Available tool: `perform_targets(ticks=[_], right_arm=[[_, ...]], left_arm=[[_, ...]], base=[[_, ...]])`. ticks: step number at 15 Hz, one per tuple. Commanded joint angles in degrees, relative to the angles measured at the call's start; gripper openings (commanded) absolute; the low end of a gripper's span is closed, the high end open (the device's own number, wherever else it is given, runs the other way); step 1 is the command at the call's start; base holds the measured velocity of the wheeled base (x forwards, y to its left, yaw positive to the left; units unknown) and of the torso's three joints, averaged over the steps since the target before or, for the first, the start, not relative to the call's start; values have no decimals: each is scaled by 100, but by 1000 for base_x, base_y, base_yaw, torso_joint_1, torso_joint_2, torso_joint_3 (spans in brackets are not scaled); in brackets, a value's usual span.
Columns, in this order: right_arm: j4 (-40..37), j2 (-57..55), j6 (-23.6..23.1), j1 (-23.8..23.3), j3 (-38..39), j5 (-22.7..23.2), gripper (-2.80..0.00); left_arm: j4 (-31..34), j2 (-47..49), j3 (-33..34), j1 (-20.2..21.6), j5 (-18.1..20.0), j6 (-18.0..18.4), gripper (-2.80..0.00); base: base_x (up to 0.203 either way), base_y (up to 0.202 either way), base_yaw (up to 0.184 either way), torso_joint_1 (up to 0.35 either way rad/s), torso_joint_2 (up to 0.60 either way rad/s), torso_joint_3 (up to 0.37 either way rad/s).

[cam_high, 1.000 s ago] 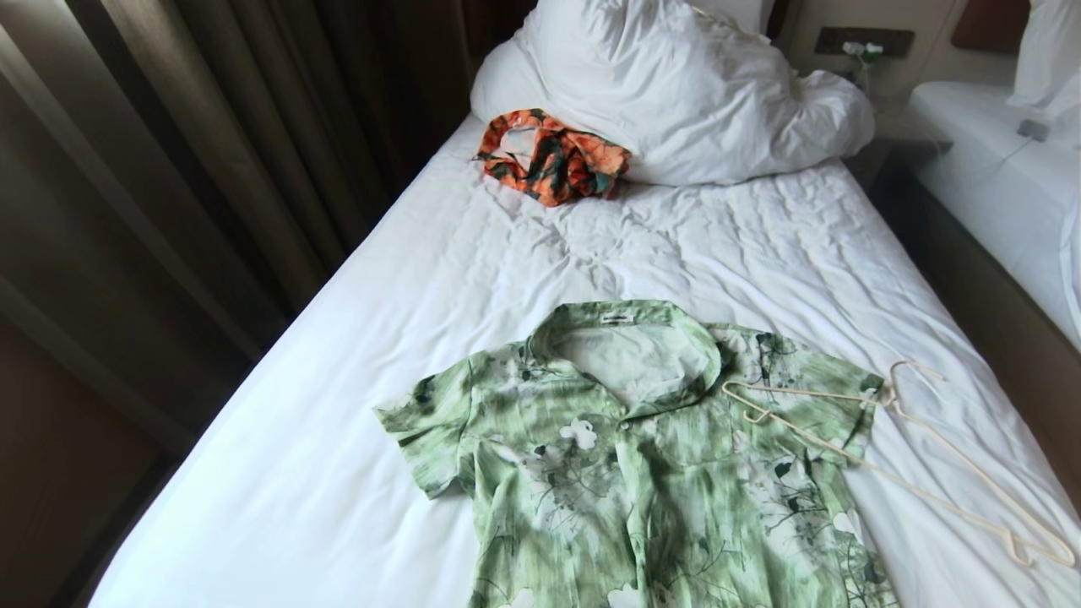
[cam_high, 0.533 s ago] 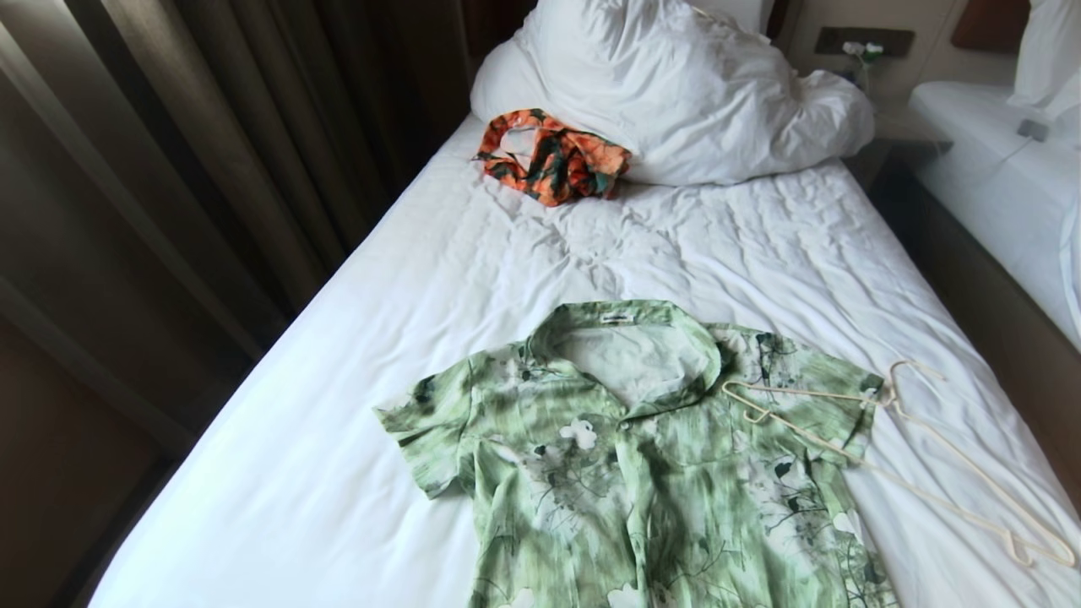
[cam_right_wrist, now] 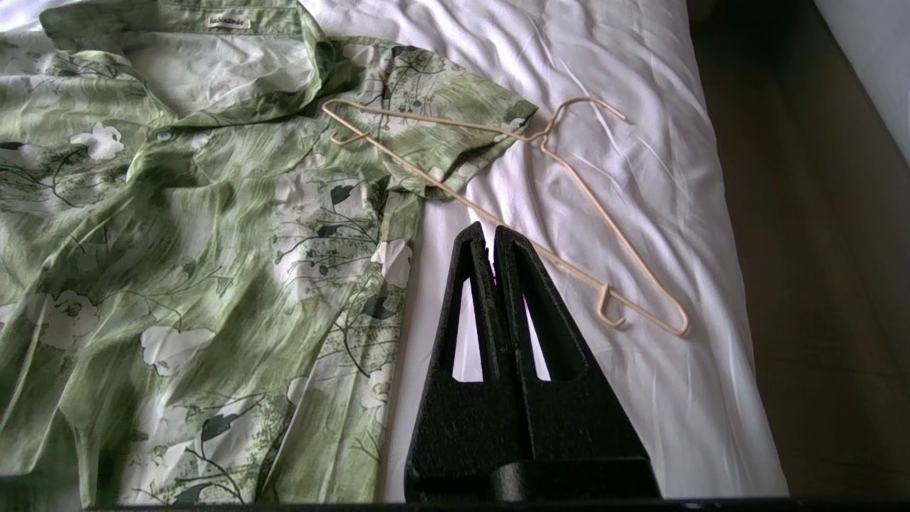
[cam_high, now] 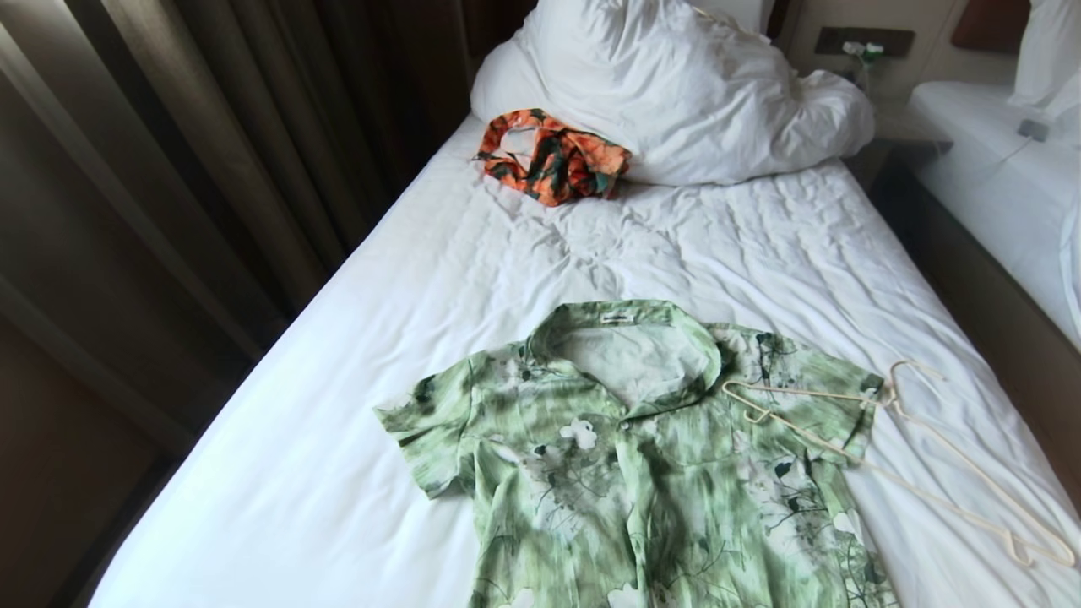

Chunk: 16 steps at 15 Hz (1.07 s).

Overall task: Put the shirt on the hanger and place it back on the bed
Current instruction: Lift the shirt and hanger

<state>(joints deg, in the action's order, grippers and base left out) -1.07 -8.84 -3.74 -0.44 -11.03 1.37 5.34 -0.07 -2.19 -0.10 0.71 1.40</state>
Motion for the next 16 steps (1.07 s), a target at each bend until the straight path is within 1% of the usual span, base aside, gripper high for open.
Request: perform_targets(ticks=[1,3,5,6,8,10,13,16], right_arm=[[17,-967,10,-6,-462,-15,-280],[33,-1692,102,-20,-969,-37,-280],[35,-2510,334,-62,-1458,-53,-280],[28,-2925,514,-92,-1699,-46,-280],[9,-3810,1057,-127,-2202,-18,-280],[-27,-4711,1395,-178,-2602,-10,-280],[-527,-6107,1624,-390,-3377,14,-280],[-1235,-7521,1762,-790,-4315,134,-280]], left_arm=[[2,7,0,1,0,0,-280],[2,7,0,1,0,0,-280],[2,7,0,1,0,0,-280],[2,7,0,1,0,0,-280],[2,7,0,1,0,0,-280],[2,7,0,1,0,0,-280],[2,7,0,1,0,0,-280],[2,7,0,1,0,0,-280]], base=[[0,0,0,0,0,0],[0,0,0,0,0,0],[0,0,0,0,0,0],[0,0,0,0,0,0],[0,0,0,0,0,0],[0,0,0,0,0,0],[0,0,0,0,0,0],[0,0,0,0,0,0]])
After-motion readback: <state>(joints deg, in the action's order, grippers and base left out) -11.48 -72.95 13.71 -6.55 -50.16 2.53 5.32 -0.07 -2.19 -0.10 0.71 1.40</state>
